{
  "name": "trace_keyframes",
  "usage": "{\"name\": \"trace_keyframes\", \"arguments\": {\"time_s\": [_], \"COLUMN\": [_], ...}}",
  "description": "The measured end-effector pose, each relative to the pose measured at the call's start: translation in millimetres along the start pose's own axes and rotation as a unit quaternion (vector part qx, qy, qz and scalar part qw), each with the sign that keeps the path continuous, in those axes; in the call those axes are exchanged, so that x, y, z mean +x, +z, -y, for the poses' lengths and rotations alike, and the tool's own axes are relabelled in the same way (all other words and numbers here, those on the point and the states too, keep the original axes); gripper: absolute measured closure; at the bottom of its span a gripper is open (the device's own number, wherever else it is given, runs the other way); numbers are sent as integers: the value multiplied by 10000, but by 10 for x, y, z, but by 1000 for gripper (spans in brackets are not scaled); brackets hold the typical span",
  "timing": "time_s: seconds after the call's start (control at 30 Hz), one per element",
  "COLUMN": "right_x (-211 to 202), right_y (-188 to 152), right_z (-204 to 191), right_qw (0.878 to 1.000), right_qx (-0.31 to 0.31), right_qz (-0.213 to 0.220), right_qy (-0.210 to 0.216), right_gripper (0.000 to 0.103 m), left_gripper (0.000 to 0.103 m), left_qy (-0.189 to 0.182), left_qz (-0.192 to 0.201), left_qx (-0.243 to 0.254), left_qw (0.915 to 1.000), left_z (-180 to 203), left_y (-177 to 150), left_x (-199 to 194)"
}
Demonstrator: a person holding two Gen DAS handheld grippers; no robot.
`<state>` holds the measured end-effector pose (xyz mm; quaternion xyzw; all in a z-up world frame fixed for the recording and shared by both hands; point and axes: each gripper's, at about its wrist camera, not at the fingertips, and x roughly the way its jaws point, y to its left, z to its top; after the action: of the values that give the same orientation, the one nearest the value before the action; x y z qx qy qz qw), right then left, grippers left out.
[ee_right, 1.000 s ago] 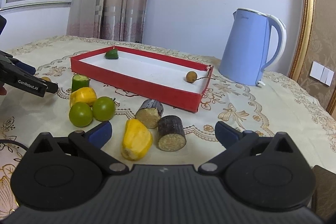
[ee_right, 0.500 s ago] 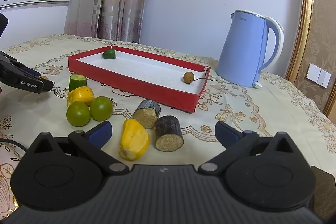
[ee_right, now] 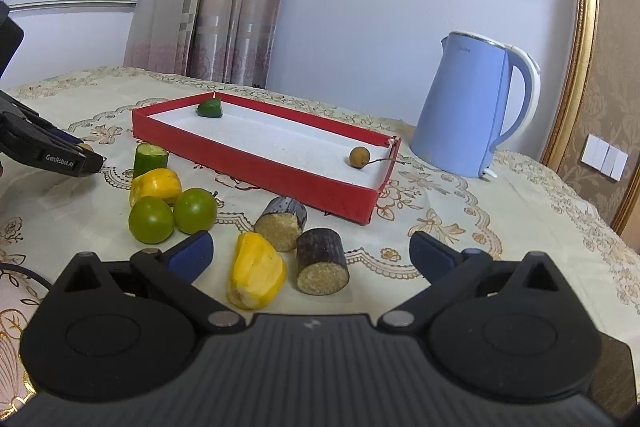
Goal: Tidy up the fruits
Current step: 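Close the right gripper on the dark sugarcane chunk while the left gripper holds the lemon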
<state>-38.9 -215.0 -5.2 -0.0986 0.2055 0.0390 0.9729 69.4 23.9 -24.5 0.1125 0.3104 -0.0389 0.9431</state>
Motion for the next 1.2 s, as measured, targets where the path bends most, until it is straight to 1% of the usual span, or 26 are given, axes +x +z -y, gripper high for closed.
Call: {"name": "trace_keyframes", "arguments": {"time_s": [0.23,0.43,0.5,0.57,0.6,0.67,0.7,0.73,0.8,0.87,0.9,0.93,1.1,1.2], "right_x": [-29,-53,-53,-38,-24,9,29,44,79,123,144,165,222,259], "right_y": [25,44,52,60,63,59,57,55,58,57,55,50,44,59], "right_z": [-14,62,86,116,128,144,152,161,201,243,260,282,294,246], "right_qw": [9998,9999,9999,9999,10000,9998,9997,9997,9997,9996,9995,9993,9989,9984], "right_qx": [-126,20,26,46,38,-29,-87,-104,-54,15,54,102,165,85], "right_qz": [116,145,130,89,54,-13,-47,-77,-136,-231,-276,-320,-444,-526], "right_qy": [63,76,25,-49,-75,-199,-230,-226,-186,-152,-151,-144,11,172], "right_gripper": [0,0,0,3,6,7,9,14,21,31,41,46,46,52], "left_gripper": [75,75,75,75,75,75,75,75,75,75,75,75,75,75], "left_qy": [88,156,147,146,146,167,183,191,187,172,165,157,155,155], "left_qz": [-34,-25,-34,-36,-32,-19,-11,2,10,2,-6,-11,-6,-5], "left_qx": [-82,-63,-62,-63,-65,-78,-83,-82,-69,-54,-60,-69,-69,-72], "left_qw": [9999,9999,9999,9999,9999,9998,9998,9998,9998,9998,9998,9999,9999,9999], "left_z": [2,24,24,21,22,19,18,20,26,32,31,26,16,9], "left_y": [14,12,10,7,7,6,6,5,4,-1,-4,-6,-9,-8], "left_x": [18,14,15,16,17,19,19,15,15,21,28,26,27,27]}}
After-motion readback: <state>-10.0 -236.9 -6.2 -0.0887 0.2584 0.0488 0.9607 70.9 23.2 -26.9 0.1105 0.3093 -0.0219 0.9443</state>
